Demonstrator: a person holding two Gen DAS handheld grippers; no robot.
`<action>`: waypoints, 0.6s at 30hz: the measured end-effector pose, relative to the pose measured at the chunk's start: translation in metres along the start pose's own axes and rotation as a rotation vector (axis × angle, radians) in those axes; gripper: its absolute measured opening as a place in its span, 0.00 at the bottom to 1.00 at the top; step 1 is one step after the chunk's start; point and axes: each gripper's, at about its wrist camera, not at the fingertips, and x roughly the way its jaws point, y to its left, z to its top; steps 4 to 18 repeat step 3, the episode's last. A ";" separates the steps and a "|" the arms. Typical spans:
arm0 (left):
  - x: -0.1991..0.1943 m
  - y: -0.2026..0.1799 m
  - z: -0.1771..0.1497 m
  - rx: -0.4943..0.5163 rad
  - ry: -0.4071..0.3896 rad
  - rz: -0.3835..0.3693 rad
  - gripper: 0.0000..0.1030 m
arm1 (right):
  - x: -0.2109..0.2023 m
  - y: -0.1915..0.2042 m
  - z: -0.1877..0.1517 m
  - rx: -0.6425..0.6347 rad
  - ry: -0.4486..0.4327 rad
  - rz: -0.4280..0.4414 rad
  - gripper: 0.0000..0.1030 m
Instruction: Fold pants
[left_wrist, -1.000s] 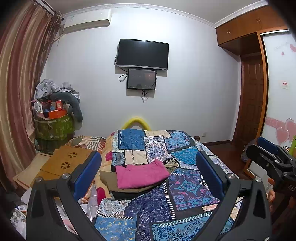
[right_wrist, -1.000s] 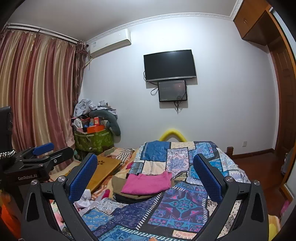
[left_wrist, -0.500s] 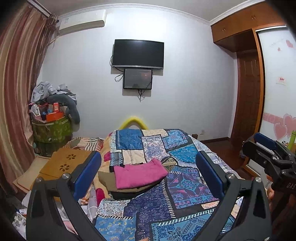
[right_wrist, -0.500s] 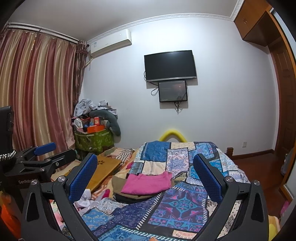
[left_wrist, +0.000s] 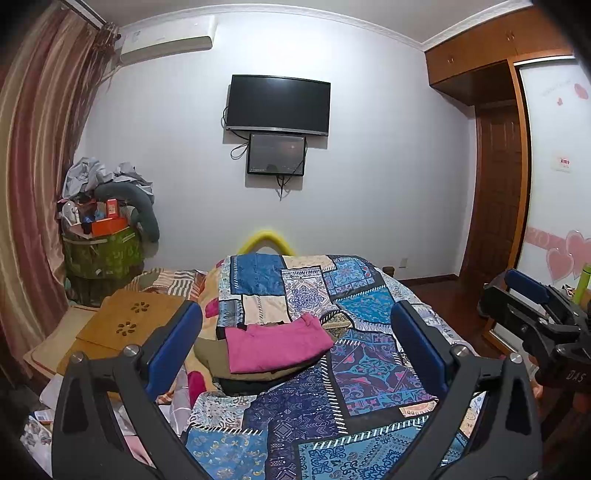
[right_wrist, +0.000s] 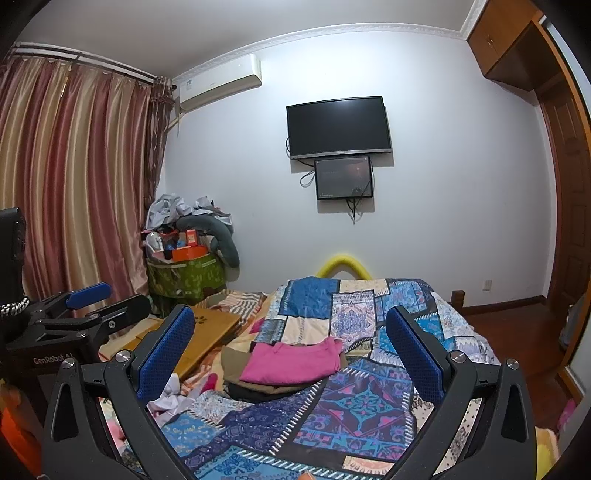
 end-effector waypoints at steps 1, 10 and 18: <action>0.001 0.000 0.000 0.001 0.002 -0.003 1.00 | 0.001 0.000 0.000 0.001 0.001 0.000 1.00; 0.002 -0.001 0.000 0.004 0.006 -0.003 1.00 | 0.001 -0.001 -0.001 0.003 0.004 0.002 1.00; 0.002 -0.001 0.000 0.004 0.006 -0.003 1.00 | 0.001 -0.001 -0.001 0.003 0.004 0.002 1.00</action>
